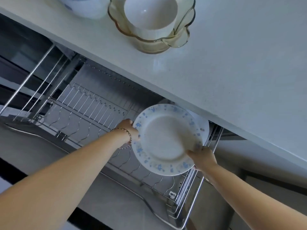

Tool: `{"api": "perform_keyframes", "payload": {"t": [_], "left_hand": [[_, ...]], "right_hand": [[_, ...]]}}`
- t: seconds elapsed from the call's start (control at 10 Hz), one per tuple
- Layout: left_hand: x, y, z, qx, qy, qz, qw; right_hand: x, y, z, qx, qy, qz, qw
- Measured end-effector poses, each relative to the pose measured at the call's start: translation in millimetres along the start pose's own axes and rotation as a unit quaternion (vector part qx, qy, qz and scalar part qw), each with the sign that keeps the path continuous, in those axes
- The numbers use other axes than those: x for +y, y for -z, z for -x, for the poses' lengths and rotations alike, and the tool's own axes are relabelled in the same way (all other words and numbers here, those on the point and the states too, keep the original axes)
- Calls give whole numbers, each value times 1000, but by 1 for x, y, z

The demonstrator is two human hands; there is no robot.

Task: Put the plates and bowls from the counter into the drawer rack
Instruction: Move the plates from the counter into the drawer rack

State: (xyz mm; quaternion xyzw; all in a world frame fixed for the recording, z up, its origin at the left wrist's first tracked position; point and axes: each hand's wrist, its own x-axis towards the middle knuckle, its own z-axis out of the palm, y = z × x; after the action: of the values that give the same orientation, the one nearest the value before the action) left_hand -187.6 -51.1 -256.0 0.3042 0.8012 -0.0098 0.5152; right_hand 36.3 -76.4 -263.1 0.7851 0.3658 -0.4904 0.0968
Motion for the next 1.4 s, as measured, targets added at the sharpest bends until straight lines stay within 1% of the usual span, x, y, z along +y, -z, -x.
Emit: {"api": "perform_keyframes", "payload": {"t": [0.1, 0.2, 0.3, 0.4, 0.6, 0.7, 0.9, 1.0, 1.1, 1.2, 1.3, 1.4], "left_hand": [[9, -10, -13, 11, -12, -15, 1000], [17, -16, -19, 37, -19, -27, 999], [23, -22, -32, 47, -20, -60, 997], [28, -25, -37, 65, -28, -57, 996], [34, -39, -43, 71, -39, -84, 993], [33, -46, -44, 78, -31, -98, 992], [37, -39, -52, 90, -20, -129, 987], [42, -36, -53, 96, -24, -148, 984], [41, -40, -53, 88, -17, -153, 984], [38, -46, -52, 84, -25, -130, 988], [38, -51, -51, 91, -41, -105, 989], [34, -57, -48, 106, -57, -75, 990]], "right_hand": [[-6, 2, -9, 15, -7, 5, 1000], [-6, 0, -18, 25, -23, 36, 999], [-5, -9, -34, 95, -35, -102, 990], [-13, -11, -34, 103, -79, -113, 985], [-22, -14, -41, 148, -119, -127, 974], [-26, -16, -41, 157, -125, -135, 970], [-32, -16, -49, 129, -134, -73, 980], [-35, -15, -50, 129, -153, -89, 976], [-34, -9, -48, 119, -139, -100, 978], [-27, -10, -43, 126, -113, -96, 981], [-20, -23, -35, 139, -95, -114, 979], [-12, -32, -32, 133, -84, -179, 971]]}}
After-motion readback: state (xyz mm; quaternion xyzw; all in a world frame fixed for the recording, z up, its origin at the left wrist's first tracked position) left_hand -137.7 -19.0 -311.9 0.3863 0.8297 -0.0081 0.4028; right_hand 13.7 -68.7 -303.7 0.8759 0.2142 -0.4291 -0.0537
